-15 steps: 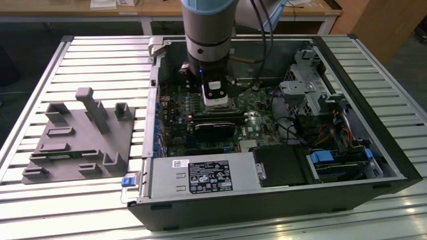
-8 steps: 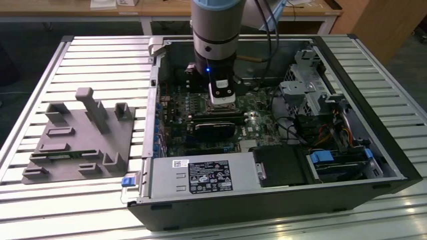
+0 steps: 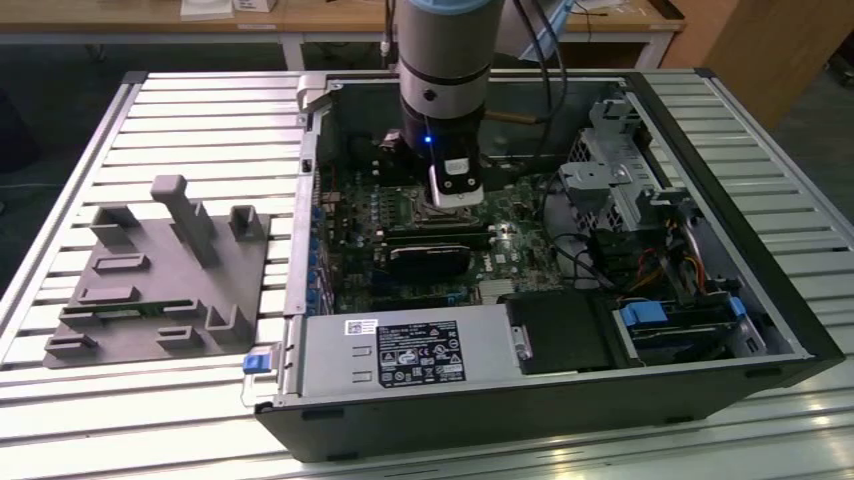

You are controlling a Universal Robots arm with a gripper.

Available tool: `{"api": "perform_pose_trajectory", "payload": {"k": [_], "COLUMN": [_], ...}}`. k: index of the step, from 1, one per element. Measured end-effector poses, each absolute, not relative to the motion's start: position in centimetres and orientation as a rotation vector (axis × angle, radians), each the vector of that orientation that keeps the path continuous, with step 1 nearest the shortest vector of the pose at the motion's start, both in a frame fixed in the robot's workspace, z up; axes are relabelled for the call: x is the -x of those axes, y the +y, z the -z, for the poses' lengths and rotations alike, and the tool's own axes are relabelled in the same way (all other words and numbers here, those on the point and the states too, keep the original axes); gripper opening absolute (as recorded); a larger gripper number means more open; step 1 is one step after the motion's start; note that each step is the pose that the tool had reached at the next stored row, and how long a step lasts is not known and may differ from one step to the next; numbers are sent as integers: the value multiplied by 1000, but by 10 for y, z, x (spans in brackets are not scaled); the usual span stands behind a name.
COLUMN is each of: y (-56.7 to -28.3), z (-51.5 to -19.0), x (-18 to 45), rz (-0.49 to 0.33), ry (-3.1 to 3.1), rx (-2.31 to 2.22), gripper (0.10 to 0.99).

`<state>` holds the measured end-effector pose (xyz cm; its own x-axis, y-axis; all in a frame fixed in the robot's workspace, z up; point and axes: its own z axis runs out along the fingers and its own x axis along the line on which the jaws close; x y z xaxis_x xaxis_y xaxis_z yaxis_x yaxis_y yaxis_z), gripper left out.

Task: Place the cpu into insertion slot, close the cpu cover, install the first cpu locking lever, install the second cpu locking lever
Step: 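Install the second cpu locking lever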

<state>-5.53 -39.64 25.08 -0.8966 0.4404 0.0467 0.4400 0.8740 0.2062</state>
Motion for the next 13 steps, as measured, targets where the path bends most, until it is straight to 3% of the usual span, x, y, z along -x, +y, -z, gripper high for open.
{"api": "perform_pose_trajectory", "payload": {"k": [13], "y": [-396], "z": [-230], "x": [56], "rz": [-319], "ry": [3045], "rx": [-716], "gripper": [106]}}
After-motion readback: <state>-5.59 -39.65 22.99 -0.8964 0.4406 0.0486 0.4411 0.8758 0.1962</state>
